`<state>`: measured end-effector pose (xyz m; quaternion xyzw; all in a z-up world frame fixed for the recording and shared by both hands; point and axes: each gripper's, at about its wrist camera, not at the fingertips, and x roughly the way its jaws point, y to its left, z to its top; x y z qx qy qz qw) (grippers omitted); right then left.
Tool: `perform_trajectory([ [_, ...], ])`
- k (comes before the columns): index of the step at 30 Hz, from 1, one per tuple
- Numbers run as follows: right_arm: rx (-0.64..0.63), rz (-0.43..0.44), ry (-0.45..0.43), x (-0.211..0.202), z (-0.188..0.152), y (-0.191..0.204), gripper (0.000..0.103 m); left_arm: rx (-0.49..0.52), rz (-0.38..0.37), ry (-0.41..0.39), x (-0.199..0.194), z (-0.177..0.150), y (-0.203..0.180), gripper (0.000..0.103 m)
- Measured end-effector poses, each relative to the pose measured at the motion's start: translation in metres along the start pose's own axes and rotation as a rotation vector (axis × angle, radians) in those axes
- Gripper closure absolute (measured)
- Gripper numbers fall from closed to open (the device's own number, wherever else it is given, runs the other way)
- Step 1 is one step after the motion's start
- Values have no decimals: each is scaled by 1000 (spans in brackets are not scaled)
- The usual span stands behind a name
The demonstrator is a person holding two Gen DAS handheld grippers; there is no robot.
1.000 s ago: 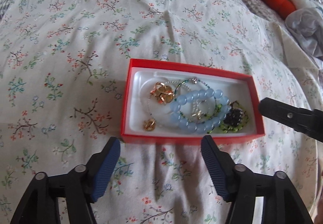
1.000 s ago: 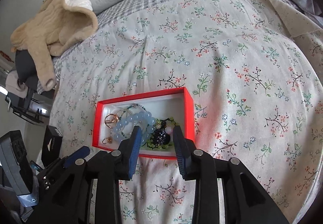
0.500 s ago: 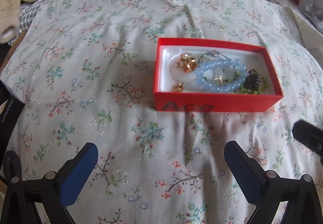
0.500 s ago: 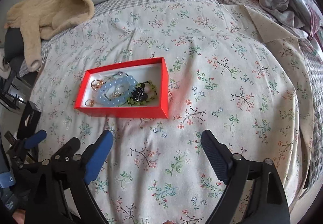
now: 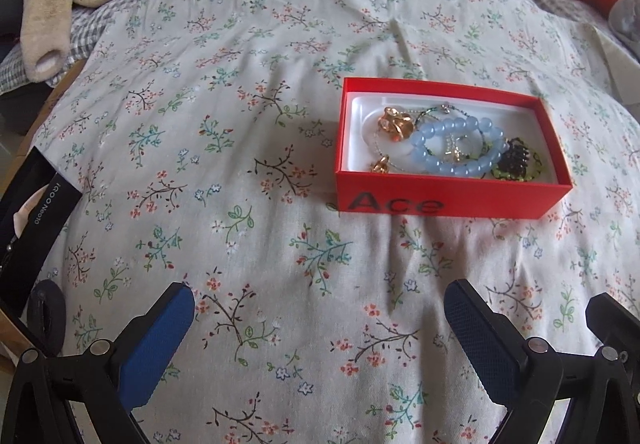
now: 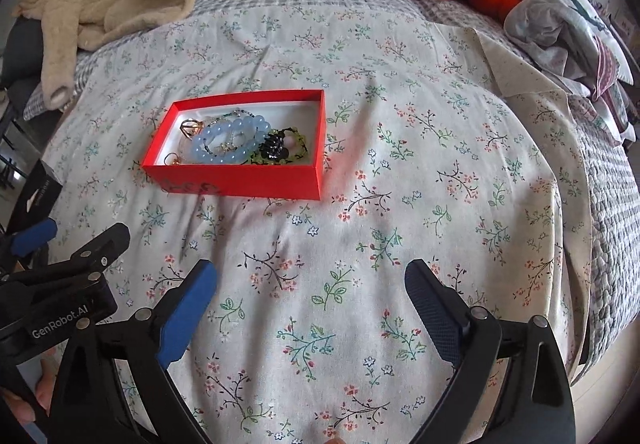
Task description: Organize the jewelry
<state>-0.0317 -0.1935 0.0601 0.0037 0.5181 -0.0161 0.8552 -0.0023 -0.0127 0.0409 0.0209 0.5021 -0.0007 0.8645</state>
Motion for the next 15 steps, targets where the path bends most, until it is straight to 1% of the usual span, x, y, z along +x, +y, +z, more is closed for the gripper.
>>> perform_trajectory([
  [4, -10, -16, -11, -3, -3, 3, 6, -7, 2, -4, -2, -3, 1, 0],
  [15, 6, -22, -26, -6, -5, 3, 6, -7, 12, -15, -4, -6, 6, 0],
])
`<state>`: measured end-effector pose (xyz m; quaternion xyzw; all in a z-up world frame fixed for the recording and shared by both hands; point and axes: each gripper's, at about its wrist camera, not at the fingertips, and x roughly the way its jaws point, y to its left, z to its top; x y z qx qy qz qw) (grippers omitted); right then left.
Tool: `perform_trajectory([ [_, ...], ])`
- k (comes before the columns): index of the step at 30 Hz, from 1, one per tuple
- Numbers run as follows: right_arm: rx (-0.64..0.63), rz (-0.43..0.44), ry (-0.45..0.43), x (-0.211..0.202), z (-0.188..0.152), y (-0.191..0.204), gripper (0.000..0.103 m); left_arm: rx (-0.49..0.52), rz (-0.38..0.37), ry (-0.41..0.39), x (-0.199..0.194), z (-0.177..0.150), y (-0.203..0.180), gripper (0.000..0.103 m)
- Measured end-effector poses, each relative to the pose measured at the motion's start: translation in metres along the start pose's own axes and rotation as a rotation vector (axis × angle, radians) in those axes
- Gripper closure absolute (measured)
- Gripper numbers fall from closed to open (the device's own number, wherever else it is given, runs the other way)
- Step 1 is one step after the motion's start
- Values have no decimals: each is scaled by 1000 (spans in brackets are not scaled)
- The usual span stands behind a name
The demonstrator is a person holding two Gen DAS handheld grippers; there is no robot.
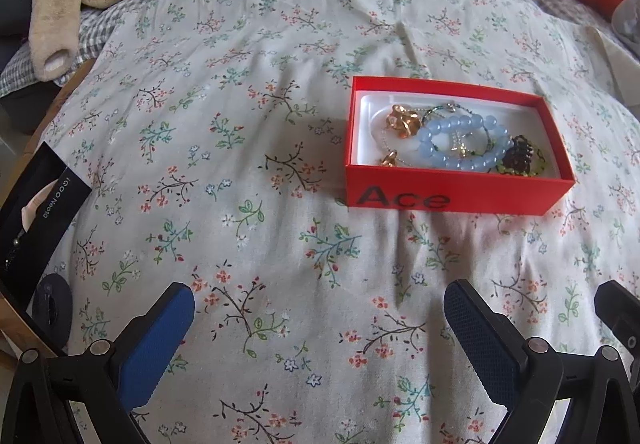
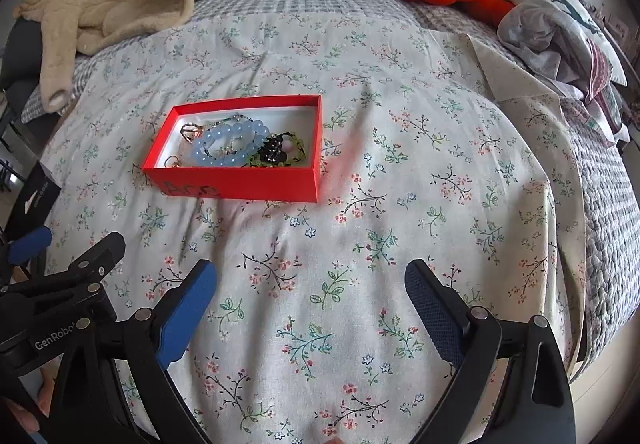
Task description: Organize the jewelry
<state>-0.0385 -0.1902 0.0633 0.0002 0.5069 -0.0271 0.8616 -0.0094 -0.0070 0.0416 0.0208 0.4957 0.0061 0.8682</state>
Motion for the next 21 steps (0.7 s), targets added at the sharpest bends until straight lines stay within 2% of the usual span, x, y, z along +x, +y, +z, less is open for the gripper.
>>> perform_trajectory([
  [21, 1, -23, -10, 1, 0, 0, 6, 15, -1, -10, -3, -4, 3, 0],
])
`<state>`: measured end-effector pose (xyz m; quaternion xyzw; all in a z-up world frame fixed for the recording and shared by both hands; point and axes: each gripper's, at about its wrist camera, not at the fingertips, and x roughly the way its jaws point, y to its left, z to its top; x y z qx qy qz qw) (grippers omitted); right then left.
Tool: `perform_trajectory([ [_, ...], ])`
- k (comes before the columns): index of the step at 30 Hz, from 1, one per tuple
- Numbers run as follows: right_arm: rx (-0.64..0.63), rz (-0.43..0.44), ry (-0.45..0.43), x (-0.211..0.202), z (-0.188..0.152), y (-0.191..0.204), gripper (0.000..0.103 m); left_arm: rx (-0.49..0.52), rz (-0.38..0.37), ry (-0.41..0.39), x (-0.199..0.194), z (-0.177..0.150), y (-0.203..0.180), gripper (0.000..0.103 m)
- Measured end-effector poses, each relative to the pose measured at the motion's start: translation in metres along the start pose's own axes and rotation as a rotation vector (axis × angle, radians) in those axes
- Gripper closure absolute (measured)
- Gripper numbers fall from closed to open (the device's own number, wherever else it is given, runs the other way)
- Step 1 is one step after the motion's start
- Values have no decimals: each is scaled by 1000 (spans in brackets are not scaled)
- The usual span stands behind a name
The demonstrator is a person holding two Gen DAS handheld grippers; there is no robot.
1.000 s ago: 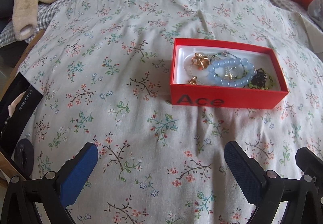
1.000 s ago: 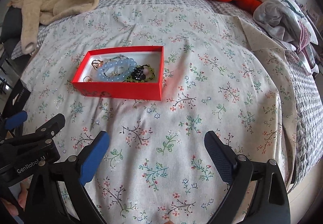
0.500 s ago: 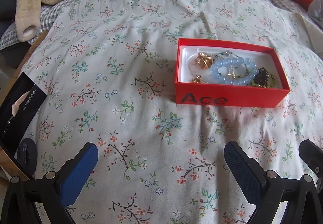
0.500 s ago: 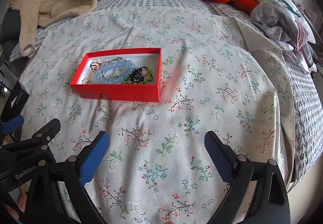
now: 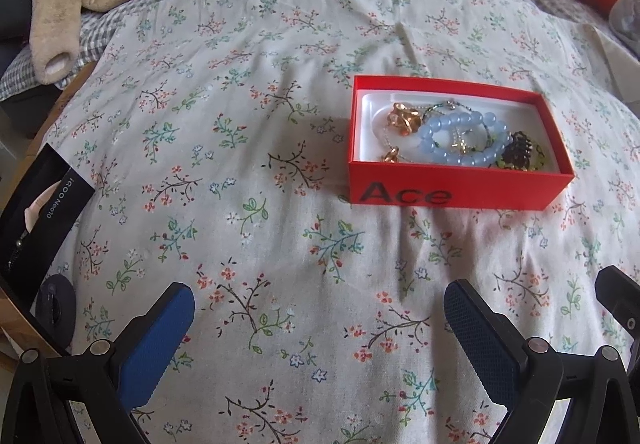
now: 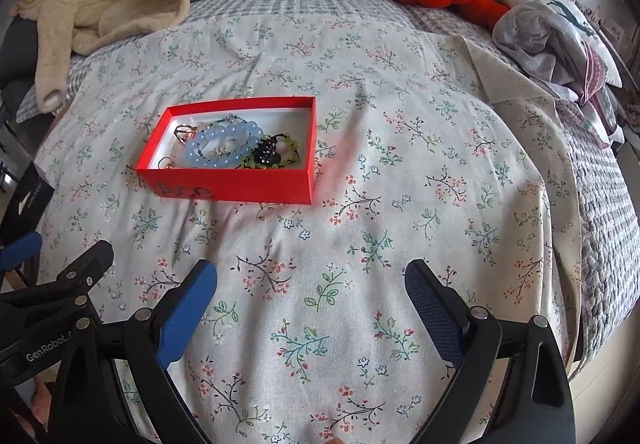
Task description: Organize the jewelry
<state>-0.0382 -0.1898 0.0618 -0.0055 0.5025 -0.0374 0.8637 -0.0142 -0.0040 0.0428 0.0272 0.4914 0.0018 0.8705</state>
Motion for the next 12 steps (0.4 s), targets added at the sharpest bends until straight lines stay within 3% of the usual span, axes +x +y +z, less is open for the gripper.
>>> perform_trajectory([
  [12, 0, -5, 1, 2, 2, 1, 6, 26, 3, 24, 14, 4, 0, 0],
])
